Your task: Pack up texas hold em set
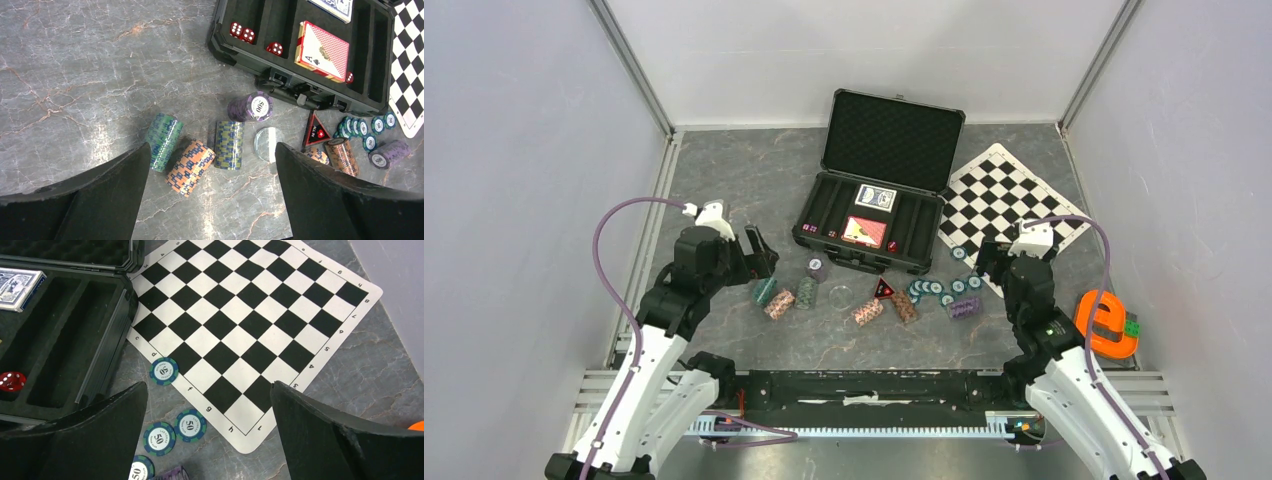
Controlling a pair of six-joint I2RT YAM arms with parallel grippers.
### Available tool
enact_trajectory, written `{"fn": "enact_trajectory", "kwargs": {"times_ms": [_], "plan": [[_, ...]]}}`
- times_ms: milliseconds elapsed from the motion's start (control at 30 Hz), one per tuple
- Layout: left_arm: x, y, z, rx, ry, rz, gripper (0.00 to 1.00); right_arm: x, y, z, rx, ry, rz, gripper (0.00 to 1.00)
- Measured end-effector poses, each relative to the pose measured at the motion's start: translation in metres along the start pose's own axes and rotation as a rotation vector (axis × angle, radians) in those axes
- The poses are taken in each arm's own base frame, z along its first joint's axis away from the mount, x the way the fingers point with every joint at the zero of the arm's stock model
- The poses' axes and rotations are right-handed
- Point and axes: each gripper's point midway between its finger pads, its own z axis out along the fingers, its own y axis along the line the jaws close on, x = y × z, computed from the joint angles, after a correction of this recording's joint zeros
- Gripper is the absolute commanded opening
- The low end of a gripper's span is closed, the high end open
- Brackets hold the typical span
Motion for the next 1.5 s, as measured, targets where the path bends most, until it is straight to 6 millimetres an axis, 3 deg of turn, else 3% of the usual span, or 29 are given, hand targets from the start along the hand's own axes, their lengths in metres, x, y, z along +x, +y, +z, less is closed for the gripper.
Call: {"fn": "enact_trajectory", "kwargs": {"times_ms": [267, 400, 500, 600, 733, 900, 1133, 1500], "plan": [[0.004, -0.007, 0.0, 0.042, 0.022, 0.002, 1.0, 0.003, 0.013, -0.002, -0.066, 0.08, -0.02, 0.98], [0.013, -0.021, -0.001, 0.128, 0.076, 0.023, 1.0, -0.003, 0.039, -0.005, -0.202, 0.128, -0.062, 0.99], [0.019, -0.03, 0.0, 0.183, 0.113, 0.034, 1.0, -0.002, 0.065, -0.009, -0.346, 0.169, -0.085, 0.89], [0.021, -0.035, -0.001, 0.213, 0.126, 0.044, 1.0, 0.011, 0.092, -0.015, -0.462, 0.235, -0.11, 0.85], [0.019, -0.038, -0.003, 0.228, 0.117, 0.05, 1.0, 0.043, 0.126, -0.031, -0.59, 0.346, -0.173, 0.77], [0.02, -0.041, -0.004, 0.245, 0.119, 0.05, 1.0, 0.071, 0.152, -0.048, -0.666, 0.433, -0.224, 0.77], [0.02, -0.041, -0.005, 0.251, 0.121, 0.051, 1.0, 0.113, 0.167, -0.057, -0.647, 0.547, -0.305, 0.73], [0.02, -0.042, -0.005, 0.253, 0.12, 0.051, 1.0, 0.133, 0.185, -0.06, -0.647, 0.584, -0.296, 0.69]]}}
